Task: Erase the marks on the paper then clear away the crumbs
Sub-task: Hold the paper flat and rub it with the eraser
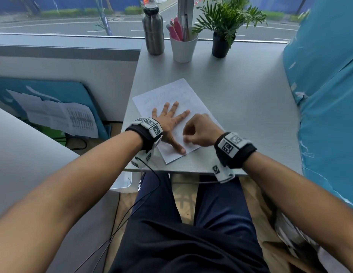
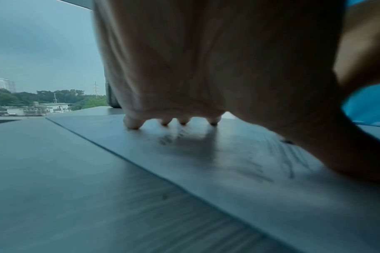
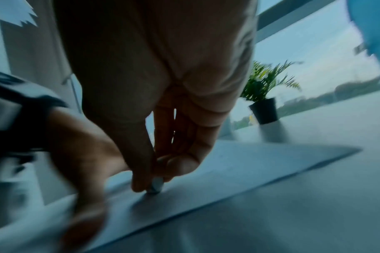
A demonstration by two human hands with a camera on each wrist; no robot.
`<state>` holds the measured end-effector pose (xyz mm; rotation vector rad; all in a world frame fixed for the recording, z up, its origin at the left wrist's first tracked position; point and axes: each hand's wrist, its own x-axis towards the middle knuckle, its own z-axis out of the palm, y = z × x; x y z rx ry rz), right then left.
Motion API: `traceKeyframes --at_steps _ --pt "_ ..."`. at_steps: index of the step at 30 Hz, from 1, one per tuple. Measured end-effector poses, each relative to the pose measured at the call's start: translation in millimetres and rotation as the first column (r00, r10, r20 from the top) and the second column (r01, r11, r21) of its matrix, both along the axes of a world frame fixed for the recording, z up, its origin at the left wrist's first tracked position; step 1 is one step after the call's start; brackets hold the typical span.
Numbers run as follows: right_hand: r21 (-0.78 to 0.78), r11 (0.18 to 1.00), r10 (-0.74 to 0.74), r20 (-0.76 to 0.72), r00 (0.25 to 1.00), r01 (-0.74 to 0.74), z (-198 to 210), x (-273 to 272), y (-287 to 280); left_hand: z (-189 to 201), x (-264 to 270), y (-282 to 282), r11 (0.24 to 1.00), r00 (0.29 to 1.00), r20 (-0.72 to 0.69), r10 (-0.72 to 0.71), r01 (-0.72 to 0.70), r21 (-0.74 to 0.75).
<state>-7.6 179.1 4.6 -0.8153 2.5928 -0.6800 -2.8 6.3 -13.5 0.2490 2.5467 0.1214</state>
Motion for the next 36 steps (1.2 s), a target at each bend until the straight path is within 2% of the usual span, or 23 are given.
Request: traceKeyframes --at_steps 2,7,8,11,13,17,19,23,25,30,33,36 --pt "0.014 0.999 0.037 0.035 0.999 -0.038 0.7 0.7 -0.2 -0.5 0.1 -0.7 1.0 1.0 -0.001 -0.002 0.002 0.005" --pt "-0.038 0.98 -0.195 -0.048 0.98 0.193 2.2 -40.7 14.3 0.4 0.7 0.6 1.0 1.0 0.003 0.008 -0.008 0.006" --pt "-0.042 0.982 -0.188 -0.049 0.981 0.186 1.8 -36.4 12.6 0.3 -0.1 0.5 1.0 1.0 0.003 0.008 -0.008 0.001" --pt "-0.005 1.0 -0.01 -0.014 1.0 0.01 1.3 -1.0 1.1 -0.7 -1.2 0.4 1.0 1.0 0.006 0.006 -0.006 -0.008" --pt "0.009 0.999 0.047 0.021 0.999 -0.047 3.6 4.9 -0.1 0.4 -0.5 0.1 1.0 1.0 0.004 0.005 -0.005 -0.005" --pt "0.0 0.992 -0.129 -0.036 0.991 0.129 9.2 -37.4 13.1 0.6 -0.1 0.9 1.0 1.0 0.006 0.012 -0.012 -0.001" --pt "-0.01 0.986 -0.167 -0.065 0.984 0.166 7.5 -40.7 14.6 0.2 0.2 0.8 1.0 1.0 -0.001 0.013 -0.013 -0.008" --pt "0.016 1.0 -0.017 -0.014 1.0 0.017 1.1 2.1 4.4 -0.5 -0.7 0.3 1.0 1.0 -0.002 0.002 -0.002 -0.012" --pt "0.028 1.0 0.007 0.037 0.999 -0.008 3.1 1.0 5.2 0.3 0.5 0.3 1.0 1.0 -0.003 -0.002 0.002 -0.008" --pt "-0.035 0.974 -0.226 -0.021 0.974 0.225 6.4 -43.7 14.8 1.3 1.1 -0.1 1.0 1.0 -0.003 0.009 -0.009 0.003" --pt "-0.022 0.989 -0.145 -0.033 0.989 0.145 1.7 -16.4 3.2 0.9 -0.5 0.9 1.0 1.0 -0.001 0.009 -0.009 -0.007" --pt "-0.008 1.0 -0.009 0.035 0.999 0.009 1.7 9.3 -2.8 1.3 -0.6 0.7 1.0 1.0 0.004 0.008 -0.008 -0.018"
